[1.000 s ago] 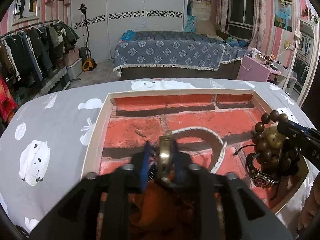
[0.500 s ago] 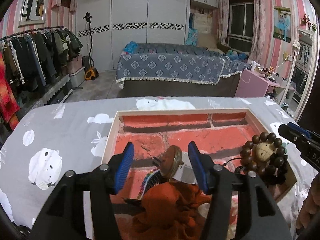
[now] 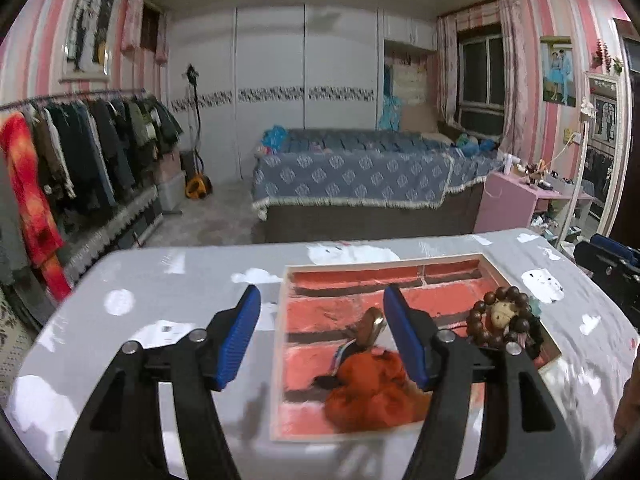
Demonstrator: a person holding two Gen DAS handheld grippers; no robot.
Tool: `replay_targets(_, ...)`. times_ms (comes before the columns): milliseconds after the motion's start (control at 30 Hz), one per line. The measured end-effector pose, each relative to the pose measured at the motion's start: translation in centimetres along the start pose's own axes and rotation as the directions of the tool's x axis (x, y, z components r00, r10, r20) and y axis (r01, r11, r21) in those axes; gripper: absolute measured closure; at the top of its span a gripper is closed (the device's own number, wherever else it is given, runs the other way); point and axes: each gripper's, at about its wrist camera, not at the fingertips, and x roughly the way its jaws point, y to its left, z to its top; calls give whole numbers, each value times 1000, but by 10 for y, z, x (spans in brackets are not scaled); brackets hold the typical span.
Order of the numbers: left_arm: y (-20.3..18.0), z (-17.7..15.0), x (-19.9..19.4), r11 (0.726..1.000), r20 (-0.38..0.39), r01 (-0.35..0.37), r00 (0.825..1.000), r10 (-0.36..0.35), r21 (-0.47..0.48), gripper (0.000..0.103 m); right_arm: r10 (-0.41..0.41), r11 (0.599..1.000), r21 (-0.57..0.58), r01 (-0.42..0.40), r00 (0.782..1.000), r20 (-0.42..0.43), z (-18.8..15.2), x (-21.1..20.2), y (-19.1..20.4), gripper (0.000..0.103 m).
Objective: Organize jewelry
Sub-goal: 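Withdraw both open tools toward the black claw clip and beaded pendant bracelet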
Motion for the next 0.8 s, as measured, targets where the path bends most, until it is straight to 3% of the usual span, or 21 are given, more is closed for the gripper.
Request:
replay_targets(167,19,-44,-68,1000,65,-27,998,27,9,31,-2,999,-32,1,1000,-11,-33,-45,12,44)
replay_targets(333,42,-103,-114,998,-19,-35,999,34,-46,31,-19,1000,16,20,998,-64,-92,-87,12,44)
replay_targets(467,44,-133,-142,997,-30,-63,998,62,-34,31,-31,999,6,32,993,-114,-132,-114,22,44)
replay_targets(633,47,-147,-152,993,-1,-96,995,97,-66,26,-68,998,-19,67,995,-69,-150,-130,31,42)
replay_targets(700,47,-148,-155,992,5,-106,994,107,-62,19,-78,997,-9,78,995,-69,-155,-129,33,39)
replay_targets(800,45,-148,-157,991,26,-126,992,127,-48,18,-95,995,-40,92,992,-81,-163,-123,40,37)
